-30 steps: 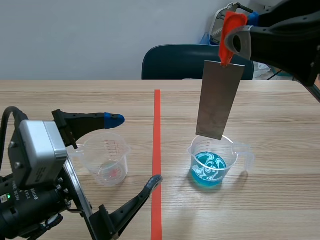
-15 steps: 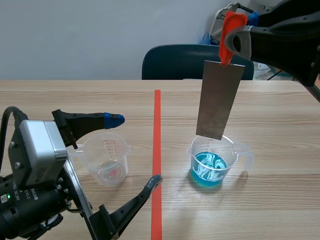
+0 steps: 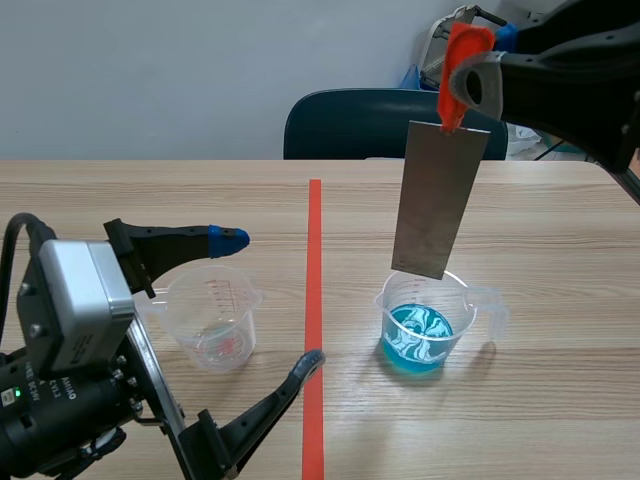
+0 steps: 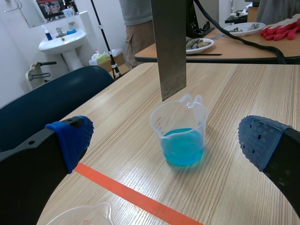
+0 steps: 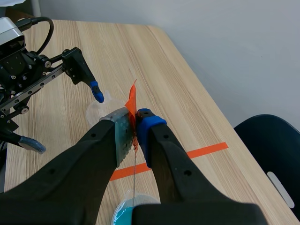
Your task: Do the redox reaction experiment
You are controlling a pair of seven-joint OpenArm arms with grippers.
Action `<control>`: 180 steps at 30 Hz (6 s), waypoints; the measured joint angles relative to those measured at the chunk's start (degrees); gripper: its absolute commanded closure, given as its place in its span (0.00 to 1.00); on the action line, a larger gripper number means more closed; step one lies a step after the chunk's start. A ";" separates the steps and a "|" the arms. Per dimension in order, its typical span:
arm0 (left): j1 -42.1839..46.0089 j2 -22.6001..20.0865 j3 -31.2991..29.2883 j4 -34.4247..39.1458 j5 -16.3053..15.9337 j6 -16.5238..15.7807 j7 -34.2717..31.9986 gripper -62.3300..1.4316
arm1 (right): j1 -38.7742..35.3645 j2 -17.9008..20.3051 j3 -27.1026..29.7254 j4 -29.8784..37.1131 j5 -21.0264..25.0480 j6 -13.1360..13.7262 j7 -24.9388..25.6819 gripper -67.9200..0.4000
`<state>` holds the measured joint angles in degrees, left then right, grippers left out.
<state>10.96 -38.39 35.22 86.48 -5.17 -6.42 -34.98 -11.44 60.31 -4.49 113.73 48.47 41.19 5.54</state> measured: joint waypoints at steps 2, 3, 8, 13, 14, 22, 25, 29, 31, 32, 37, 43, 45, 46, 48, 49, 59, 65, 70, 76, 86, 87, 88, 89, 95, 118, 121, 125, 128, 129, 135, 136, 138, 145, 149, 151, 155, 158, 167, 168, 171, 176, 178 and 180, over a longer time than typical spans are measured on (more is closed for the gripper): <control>0.00 0.00 0.00 0.00 0.00 0.00 1.44 0.00 | 0.00 0.00 0.00 0.00 0.00 0.00 0.00 0.99; 0.00 0.00 0.00 0.00 0.02 0.00 2.67 0.00 | 0.00 0.00 0.00 0.00 0.00 0.00 0.00 0.99; 0.00 0.00 0.00 0.00 0.00 0.00 4.57 0.00 | 0.00 0.00 0.00 0.00 0.00 0.00 0.00 0.99; 0.00 0.00 0.00 0.00 0.00 0.00 4.55 0.00 | 0.00 0.00 0.00 0.00 0.00 0.00 0.00 0.99; 0.00 0.00 0.00 0.00 0.00 0.00 4.55 0.00 | 0.00 0.00 0.00 0.00 0.00 0.00 0.00 0.99; 0.00 0.00 0.00 0.00 0.00 0.00 4.55 0.00 | 0.00 0.00 0.00 0.00 0.00 0.00 0.00 0.99; 0.00 0.00 0.00 0.00 0.00 0.00 4.55 0.00 | 0.00 0.00 0.00 0.00 0.00 0.00 0.00 0.99; 0.00 0.00 0.00 0.00 0.00 0.00 4.55 0.00 | 0.00 0.00 0.00 0.00 0.00 0.00 0.00 0.99; 0.00 0.00 0.00 0.00 0.00 0.00 4.55 0.00 | 0.00 0.00 0.00 0.00 0.00 0.00 0.00 0.99; 0.00 0.00 0.00 0.00 0.00 0.00 4.55 0.00 | 0.00 0.00 0.00 0.00 0.00 0.00 0.00 0.99; 0.00 0.00 0.00 0.00 0.00 0.00 4.55 0.00 | 0.00 0.00 0.00 0.00 0.00 0.00 0.00 0.99; 0.00 0.00 0.00 0.00 0.00 0.00 4.55 0.00 | 0.00 0.00 0.00 0.00 0.00 0.00 -0.02 0.99; 0.00 0.00 0.00 0.00 0.00 0.00 4.55 0.00 | 0.00 0.00 0.00 0.00 0.00 0.00 -0.15 0.99; 0.00 0.00 0.00 0.00 0.00 0.00 4.55 0.00 | 0.00 0.00 0.00 0.00 0.00 0.00 -0.37 0.99; 0.00 0.00 0.00 0.00 0.00 0.00 4.55 0.00 | 0.00 0.00 0.00 0.00 -0.33 0.00 -0.92 0.99; 0.00 0.00 0.00 0.00 0.00 0.00 4.55 0.00 | 0.00 0.00 0.00 0.00 -0.81 0.00 -0.92 0.99; 0.00 0.00 0.00 0.00 0.00 0.00 4.55 0.00 | 0.00 0.00 0.00 0.00 -1.11 0.00 -0.92 0.98; 0.00 0.00 0.00 0.00 0.00 0.00 4.55 0.00 | 0.00 0.00 0.00 0.00 -1.60 0.00 -0.87 0.98; 0.00 0.00 0.00 0.00 0.00 0.00 4.55 0.00 | -0.02 -0.02 0.00 0.00 -3.13 0.00 -0.48 0.98; 0.00 0.00 0.00 0.00 0.00 0.00 4.55 0.00 | -0.02 -3.76 0.00 -2.14 -6.64 1.18 0.76 0.98; 0.00 0.00 0.00 0.00 0.00 0.00 4.52 0.00 | -0.02 -6.95 -2.40 -7.76 -12.35 1.16 5.55 0.98; 0.00 0.00 0.00 0.00 0.00 0.00 4.55 0.00 | -0.02 -7.37 -2.75 -8.31 -13.20 1.14 6.21 0.98; 0.00 0.00 0.00 0.00 0.00 -0.02 4.52 0.00 | -0.02 -7.80 -3.08 -8.85 -14.01 1.11 6.75 0.98; 0.00 0.00 0.00 0.00 0.00 -0.02 4.52 0.00 | -0.02 -8.13 -3.52 -9.44 -15.15 1.14 7.67 0.98; 0.00 0.00 0.00 0.00 0.00 -0.02 4.52 0.00 | -0.02 -10.71 -4.35 -13.14 -19.56 1.11 11.10 0.98; 0.00 0.00 0.00 0.00 0.00 0.00 5.20 0.00 | 5.22 -18.05 -14.40 -30.32 -38.69 1.09 28.24 0.99; 0.00 0.00 0.00 0.00 0.00 -0.02 5.20 0.00 | 5.25 -18.43 -14.38 -30.93 -39.52 1.07 29.22 0.99; 0.00 0.00 0.00 0.00 0.00 -0.02 5.20 0.00 | 5.22 -18.73 -14.38 -31.15 -39.98 1.09 30.01 0.98; 0.00 0.00 0.00 0.00 0.00 -0.02 5.20 0.00 | 5.22 -18.73 -14.38 -31.15 -39.95 1.07 30.01 0.99; 0.00 0.00 0.00 0.00 0.00 -0.02 5.20 0.00 | 5.22 -18.73 -14.38 -31.15 -39.95 1.07 30.01 0.99; 0.00 0.00 0.00 0.00 0.00 -0.02 5.20 0.00 | 5.22 -18.73 -14.38 -31.15 -39.95 1.07 29.99 0.99; 0.00 0.00 0.00 0.00 0.00 -0.02 5.20 0.00 | 5.22 -18.73 -14.38 -31.15 -39.95 1.07 29.99 0.99; 0.00 0.00 0.00 0.00 0.00 -0.02 5.20 0.00 | 5.22 -18.73 -14.38 -31.15 -39.95 1.07 29.99 0.99; 0.00 0.00 0.00 0.00 0.00 -0.02 5.20 0.00 | 5.22 -18.73 -14.38 -31.15 -39.95 1.07 29.99 0.99; 0.00 0.00 0.00 0.00 0.00 -0.02 5.20 0.00 | 5.22 -18.73 -14.38 -31.15 -39.95 1.07 29.99 0.99; 0.00 0.00 0.00 0.00 0.00 -0.02 5.20 0.00 | 5.22 -18.73 -14.38 -31.15 -39.95 1.07 29.99 0.99; 0.00 0.00 0.00 0.00 0.00 -0.02 5.20 0.00 | 5.22 -18.73 -14.38 -31.15 -39.95 1.07 29.99 0.99; 0.00 0.00 0.00 0.00 0.00 -0.02 5.20 0.00 | 5.22 -18.73 -14.38 -31.15 -39.95 1.07 29.99 0.98; 0.00 0.00 0.00 0.00 0.00 -0.02 5.20 0.00 | 5.22 -18.73 -14.38 -31.15 -39.95 1.07 29.99 0.99; 0.00 0.00 0.00 0.00 0.00 -0.02 5.20 0.00 | 5.22 -18.73 -14.38 -31.15 -39.95 1.07 29.99 0.99; 0.00 0.00 0.00 0.00 0.00 -0.02 5.20 0.00 | 5.22 -18.73 -14.38 -31.15 -39.95 1.07 29.99 0.99; 0.00 0.00 0.00 0.00 0.00 -0.02 5.20 0.00 | 5.22 -18.73 -14.38 -31.15 -39.95 1.07 29.99 0.99; 0.00 0.00 0.00 0.00 0.00 -0.02 5.40 0.00 | 5.22 -18.73 -14.38 -31.15 -39.95 1.07 29.99 0.99; 0.00 0.00 0.00 0.00 0.00 -0.02 5.90 0.00 | 5.22 -18.73 -14.38 -31.15 -39.95 1.07 29.99 0.98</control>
<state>10.96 -38.39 35.22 86.48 -5.17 -6.44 -29.08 -6.22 41.58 -18.87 82.59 8.51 42.26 35.53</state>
